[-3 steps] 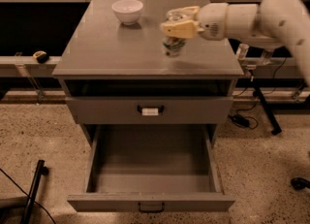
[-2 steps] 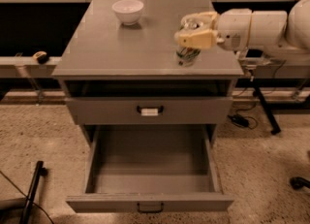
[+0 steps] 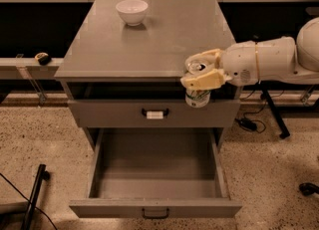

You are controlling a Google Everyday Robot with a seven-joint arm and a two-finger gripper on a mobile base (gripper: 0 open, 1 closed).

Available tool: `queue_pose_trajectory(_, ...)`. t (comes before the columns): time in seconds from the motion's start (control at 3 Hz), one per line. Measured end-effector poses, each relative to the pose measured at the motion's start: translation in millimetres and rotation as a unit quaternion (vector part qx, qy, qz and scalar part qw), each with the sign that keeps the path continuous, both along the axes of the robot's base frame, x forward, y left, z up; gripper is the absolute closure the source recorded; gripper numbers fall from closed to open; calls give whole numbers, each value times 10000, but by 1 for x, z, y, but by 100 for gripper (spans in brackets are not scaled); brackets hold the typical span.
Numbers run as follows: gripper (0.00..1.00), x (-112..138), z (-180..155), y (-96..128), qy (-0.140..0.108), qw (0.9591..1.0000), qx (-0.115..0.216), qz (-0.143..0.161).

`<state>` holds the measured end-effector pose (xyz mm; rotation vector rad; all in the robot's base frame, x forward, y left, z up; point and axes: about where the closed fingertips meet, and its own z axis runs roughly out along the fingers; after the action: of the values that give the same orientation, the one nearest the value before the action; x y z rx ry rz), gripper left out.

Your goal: Place 7up can into middle drawer

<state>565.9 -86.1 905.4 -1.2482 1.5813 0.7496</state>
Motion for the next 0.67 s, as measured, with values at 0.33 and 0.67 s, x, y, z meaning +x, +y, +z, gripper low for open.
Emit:
queue_pose_trajectory(0.33,100,-3,-5,2,40,10000,-51,31)
queue_pose_trajectory(0.67,100,1,-31,2,-82,9988,478,-77)
